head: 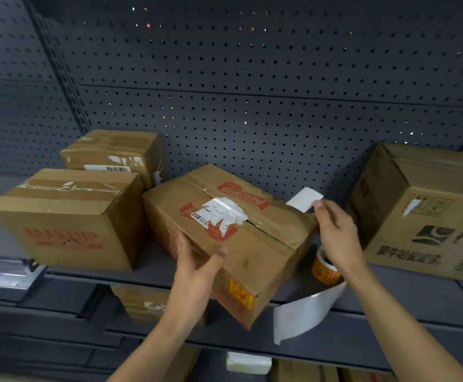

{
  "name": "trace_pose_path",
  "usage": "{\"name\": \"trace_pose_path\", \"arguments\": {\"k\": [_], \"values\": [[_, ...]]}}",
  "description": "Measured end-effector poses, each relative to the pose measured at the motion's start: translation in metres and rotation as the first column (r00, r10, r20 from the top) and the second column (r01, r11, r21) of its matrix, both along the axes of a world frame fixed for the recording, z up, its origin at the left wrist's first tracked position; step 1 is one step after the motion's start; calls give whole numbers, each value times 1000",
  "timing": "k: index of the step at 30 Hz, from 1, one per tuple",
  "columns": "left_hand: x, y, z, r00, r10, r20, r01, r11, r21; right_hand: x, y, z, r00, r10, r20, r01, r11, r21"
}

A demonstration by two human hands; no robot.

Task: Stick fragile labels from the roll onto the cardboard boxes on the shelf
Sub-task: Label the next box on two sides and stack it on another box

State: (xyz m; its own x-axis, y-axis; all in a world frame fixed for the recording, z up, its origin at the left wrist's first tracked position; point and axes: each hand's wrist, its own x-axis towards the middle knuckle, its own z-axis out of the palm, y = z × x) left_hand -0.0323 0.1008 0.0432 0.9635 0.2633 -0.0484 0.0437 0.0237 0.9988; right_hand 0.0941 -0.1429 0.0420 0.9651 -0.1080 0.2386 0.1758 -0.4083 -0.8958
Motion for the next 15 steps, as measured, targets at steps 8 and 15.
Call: {"name": "trace_pose_path", "arguments": {"k": [8, 15], "values": [[8, 29, 0, 996, -88, -32, 90, 994, 60, -56, -2, 6, 998, -31, 48, 32, 999, -29], [35, 44, 2, 982, -141, -128, 152, 985, 81, -90, -2, 7, 998, -36, 41, 39, 997, -73]]}}
